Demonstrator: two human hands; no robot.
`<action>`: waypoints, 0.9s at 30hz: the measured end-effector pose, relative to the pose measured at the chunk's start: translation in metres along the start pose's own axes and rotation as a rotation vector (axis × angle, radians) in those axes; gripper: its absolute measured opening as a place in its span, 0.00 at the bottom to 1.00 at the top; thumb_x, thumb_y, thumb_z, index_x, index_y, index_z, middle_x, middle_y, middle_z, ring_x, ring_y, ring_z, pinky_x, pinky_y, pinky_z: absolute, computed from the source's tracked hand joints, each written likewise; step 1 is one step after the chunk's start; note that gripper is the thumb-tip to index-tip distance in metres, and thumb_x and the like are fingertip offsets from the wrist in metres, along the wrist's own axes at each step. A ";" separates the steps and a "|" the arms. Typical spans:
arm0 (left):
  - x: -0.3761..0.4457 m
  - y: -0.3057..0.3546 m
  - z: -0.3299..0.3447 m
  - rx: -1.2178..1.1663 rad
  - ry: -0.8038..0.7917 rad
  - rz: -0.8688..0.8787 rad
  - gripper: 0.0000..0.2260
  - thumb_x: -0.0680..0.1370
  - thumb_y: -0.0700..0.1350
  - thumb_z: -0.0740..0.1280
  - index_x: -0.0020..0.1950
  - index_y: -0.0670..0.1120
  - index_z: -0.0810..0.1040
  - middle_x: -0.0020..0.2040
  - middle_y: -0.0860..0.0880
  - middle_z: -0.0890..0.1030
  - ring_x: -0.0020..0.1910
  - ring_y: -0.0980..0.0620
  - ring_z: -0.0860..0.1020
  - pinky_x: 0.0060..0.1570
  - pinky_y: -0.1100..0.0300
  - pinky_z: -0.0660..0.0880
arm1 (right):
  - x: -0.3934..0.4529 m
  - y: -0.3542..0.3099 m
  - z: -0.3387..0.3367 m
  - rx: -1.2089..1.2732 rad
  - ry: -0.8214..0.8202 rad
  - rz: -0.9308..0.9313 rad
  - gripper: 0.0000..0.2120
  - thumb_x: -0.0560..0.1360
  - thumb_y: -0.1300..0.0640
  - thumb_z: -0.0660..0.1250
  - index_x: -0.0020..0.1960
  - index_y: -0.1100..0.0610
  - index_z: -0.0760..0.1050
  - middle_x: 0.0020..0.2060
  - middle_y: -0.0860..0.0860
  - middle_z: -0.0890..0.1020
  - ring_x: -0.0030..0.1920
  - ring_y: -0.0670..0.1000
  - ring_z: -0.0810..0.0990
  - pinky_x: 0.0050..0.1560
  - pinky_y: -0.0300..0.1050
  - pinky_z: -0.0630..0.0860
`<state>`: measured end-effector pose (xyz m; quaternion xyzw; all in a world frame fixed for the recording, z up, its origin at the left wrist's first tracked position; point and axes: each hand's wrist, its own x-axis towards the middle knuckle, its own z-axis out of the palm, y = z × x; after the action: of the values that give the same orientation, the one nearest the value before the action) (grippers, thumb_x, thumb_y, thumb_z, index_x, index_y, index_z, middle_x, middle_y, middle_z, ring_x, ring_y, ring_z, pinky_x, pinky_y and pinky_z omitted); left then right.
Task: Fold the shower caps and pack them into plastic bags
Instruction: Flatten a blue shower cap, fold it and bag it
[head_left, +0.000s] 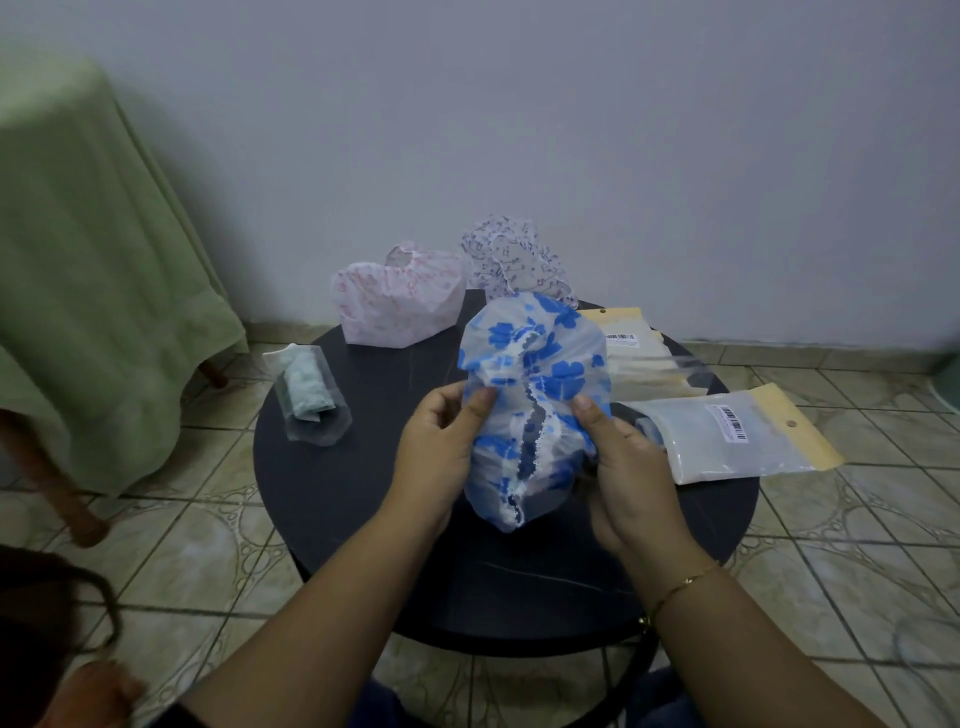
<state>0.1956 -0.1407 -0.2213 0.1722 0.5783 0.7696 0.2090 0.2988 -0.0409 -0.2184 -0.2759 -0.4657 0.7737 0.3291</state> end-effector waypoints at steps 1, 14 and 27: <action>0.002 -0.001 -0.002 0.030 0.038 -0.004 0.09 0.70 0.52 0.72 0.42 0.48 0.79 0.42 0.46 0.83 0.40 0.50 0.82 0.44 0.53 0.78 | 0.002 0.000 -0.002 -0.029 0.035 0.002 0.14 0.70 0.53 0.71 0.48 0.64 0.79 0.45 0.59 0.84 0.47 0.60 0.82 0.53 0.59 0.78; 0.034 0.005 -0.084 0.708 0.274 -0.091 0.03 0.74 0.43 0.70 0.46 0.46 0.81 0.44 0.50 0.83 0.42 0.51 0.79 0.47 0.54 0.77 | 0.013 -0.020 -0.047 -0.750 0.204 0.009 0.17 0.76 0.48 0.65 0.41 0.63 0.76 0.27 0.59 0.79 0.20 0.50 0.75 0.22 0.39 0.69; 0.022 0.008 -0.095 1.175 -0.186 0.103 0.43 0.68 0.39 0.71 0.76 0.58 0.52 0.74 0.52 0.62 0.70 0.51 0.66 0.65 0.50 0.70 | 0.003 -0.019 -0.045 -0.643 0.031 0.134 0.18 0.78 0.44 0.59 0.43 0.58 0.72 0.28 0.60 0.80 0.24 0.55 0.76 0.23 0.41 0.71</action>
<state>0.1276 -0.2093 -0.2393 0.3533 0.8773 0.3118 0.0907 0.3345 -0.0076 -0.2203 -0.4073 -0.6618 0.6029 0.1806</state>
